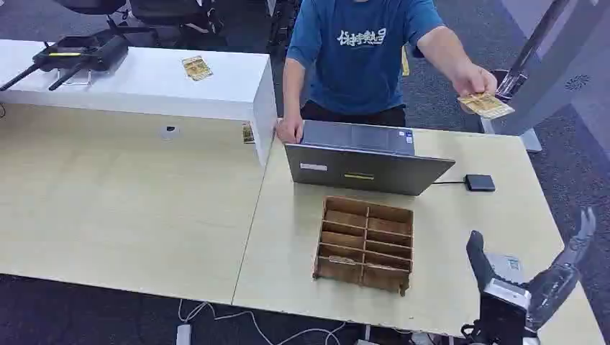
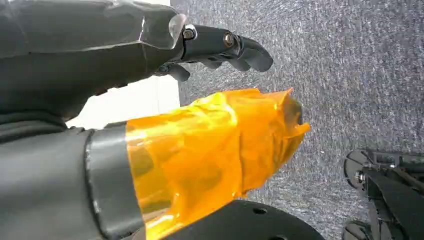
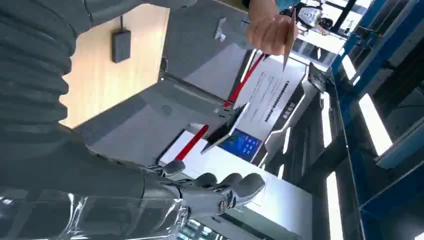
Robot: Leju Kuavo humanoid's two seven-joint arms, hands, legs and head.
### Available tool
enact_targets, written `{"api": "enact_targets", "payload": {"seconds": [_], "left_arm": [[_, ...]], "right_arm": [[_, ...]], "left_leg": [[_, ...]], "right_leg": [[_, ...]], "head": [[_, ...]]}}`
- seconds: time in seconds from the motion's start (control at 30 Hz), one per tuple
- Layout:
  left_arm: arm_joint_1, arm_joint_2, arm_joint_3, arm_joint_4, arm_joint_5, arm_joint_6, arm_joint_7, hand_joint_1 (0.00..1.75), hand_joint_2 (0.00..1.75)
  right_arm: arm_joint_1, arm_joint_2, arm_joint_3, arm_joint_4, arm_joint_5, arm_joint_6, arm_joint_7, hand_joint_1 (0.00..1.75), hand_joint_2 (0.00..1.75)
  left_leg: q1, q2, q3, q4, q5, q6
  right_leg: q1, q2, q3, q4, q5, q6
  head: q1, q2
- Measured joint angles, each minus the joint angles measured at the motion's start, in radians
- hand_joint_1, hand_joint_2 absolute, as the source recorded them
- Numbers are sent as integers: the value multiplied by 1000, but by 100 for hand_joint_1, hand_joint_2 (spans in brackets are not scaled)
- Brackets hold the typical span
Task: Pass the card to the sensor for recognition and then transmit it.
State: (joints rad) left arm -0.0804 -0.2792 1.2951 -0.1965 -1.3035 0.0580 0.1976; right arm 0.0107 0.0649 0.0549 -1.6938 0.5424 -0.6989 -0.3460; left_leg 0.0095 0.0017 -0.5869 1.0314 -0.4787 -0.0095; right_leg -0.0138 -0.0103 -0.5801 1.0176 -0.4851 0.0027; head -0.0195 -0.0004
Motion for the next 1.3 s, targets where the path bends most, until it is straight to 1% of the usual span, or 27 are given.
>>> {"api": "enact_targets", "payload": {"seconds": [0.13,0.2,0.23,0.27,0.3,0.37,0.4,0.5,0.63,0.73,0.9,0.93,1.3], "left_arm": [[0,0,0,0,-1,0,0,0,0],[-1,0,-2,0,-7,-5,2,0,0],[-1,1,-6,0,-13,-6,3,0,0],[-2,3,-18,0,-29,-10,3,0,0],[-5,6,-44,0,-59,-27,9,0,0],[-5,8,-56,0,-69,-34,14,0,0],[-5,9,-60,0,-70,-36,16,0,0],[-6,10,-74,0,-73,-37,18,0,0],[-6,10,-77,0,-73,-38,18,0,0],[-6,11,-84,0,-79,-43,21,0,0],[-7,14,-102,0,-89,-55,26,0,0],[-7,14,-105,0,-89,-58,26,0,0],[-7,14,-106,0,-85,-58,27,0,0]], "right_arm": [[-4,-3,0,1,3,0,3,0,175],[-27,-19,0,5,23,0,26,0,175],[-52,-34,3,13,46,0,54,0,175],[-133,-73,19,44,130,2,147,0,175],[-306,-152,56,139,380,35,350,0,175],[-373,-178,62,177,479,47,417,0,175],[-403,-187,64,193,505,53,437,0,175],[-467,-209,70,230,525,61,452,0,175],[-496,-222,76,254,539,61,464,0,175],[-530,-233,79,271,625,70,504,0,175],[-606,-254,98,311,801,123,553,0,175],[-617,-257,102,320,818,127,557,0,175],[-626,-264,122,373,823,114,570,0,175]], "left_leg": [[0,0,0,0,0,0],[0,0,0,0,0,0],[0,0,0,0,0,0],[0,1,0,0,0,0],[0,1,0,0,3,0],[0,0,0,0,4,0],[0,0,0,0,4,0],[0,-1,0,0,4,0],[0,0,-1,0,4,0],[0,0,-1,0,4,0],[0,0,-1,0,4,0],[0,-1,-1,0,5,0],[0,-1,-1,0,5,0]], "right_leg": [[0,0,0,0,0,0],[0,0,0,0,0,0],[0,0,0,0,0,0],[0,1,0,0,1,0],[0,1,0,0,3,1],[0,0,0,0,4,1],[0,0,0,0,4,1],[0,-1,0,0,4,1],[0,0,0,0,4,1],[0,0,0,0,4,1],[0,0,0,0,4,1],[0,-1,0,0,4,1],[0,-1,-1,0,4,1]], "head": [[0,0],[0,0],[0,0],[0,0],[0,0],[0,0],[0,0],[0,0],[0,0],[0,0],[0,0],[0,0],[0,0]]}}
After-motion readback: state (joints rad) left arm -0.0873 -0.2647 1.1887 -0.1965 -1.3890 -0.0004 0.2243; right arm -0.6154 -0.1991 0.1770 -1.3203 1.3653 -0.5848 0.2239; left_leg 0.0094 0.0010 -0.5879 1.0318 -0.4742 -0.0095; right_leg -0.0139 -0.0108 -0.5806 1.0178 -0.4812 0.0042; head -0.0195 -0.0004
